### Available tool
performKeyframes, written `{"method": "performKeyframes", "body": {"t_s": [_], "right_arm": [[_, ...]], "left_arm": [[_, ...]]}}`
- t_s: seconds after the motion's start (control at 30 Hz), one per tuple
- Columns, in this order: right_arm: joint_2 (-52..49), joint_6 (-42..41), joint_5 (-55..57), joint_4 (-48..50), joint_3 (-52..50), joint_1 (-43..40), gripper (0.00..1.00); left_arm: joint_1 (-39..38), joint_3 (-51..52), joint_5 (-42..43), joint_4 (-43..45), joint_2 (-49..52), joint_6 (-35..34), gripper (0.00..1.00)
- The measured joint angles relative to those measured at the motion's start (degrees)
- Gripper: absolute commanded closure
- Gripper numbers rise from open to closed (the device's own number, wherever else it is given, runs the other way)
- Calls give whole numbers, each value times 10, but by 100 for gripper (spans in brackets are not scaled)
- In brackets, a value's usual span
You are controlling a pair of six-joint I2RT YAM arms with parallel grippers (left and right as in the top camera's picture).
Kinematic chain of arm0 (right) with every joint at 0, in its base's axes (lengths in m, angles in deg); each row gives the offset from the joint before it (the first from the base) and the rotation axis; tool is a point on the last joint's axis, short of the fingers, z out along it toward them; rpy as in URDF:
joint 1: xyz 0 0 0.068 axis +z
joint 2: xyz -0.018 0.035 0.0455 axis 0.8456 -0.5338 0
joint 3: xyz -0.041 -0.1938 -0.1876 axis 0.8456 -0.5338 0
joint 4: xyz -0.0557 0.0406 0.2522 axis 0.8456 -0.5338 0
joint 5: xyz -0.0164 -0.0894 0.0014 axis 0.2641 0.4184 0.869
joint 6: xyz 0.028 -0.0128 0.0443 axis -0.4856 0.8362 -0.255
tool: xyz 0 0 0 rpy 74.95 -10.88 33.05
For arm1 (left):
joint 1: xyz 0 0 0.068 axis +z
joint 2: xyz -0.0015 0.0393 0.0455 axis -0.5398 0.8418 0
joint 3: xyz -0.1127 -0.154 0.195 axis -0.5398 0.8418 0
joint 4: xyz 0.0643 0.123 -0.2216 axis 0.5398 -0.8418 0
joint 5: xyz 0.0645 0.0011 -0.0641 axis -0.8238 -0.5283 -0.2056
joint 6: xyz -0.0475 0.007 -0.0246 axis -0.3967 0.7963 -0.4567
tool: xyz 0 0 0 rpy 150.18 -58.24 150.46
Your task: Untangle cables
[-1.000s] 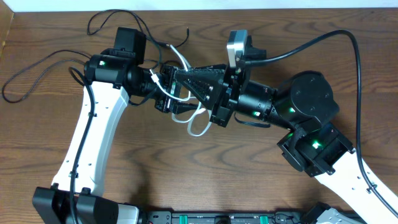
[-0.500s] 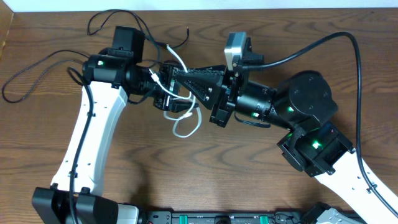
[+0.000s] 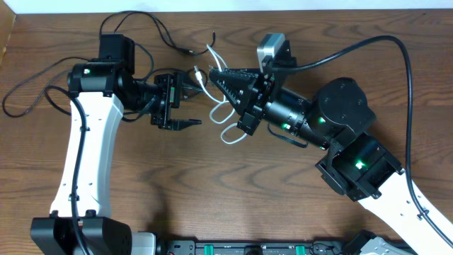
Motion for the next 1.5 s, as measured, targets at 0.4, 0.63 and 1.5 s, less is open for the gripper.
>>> {"method": "performKeyframes", "body": {"t_s": [0.4,0.63,1.5], "right_arm": [[-29,-17,6,39,0,13,99],[-30,-23,8,74,0,14,99],[-46,-29,12,128,0,18,99]], "left_arm": [[-34,0,31,2,0,-7,29],[-34,0,38,1,0,-9,42],[-34,0,46,2,0,-39,52]]}}
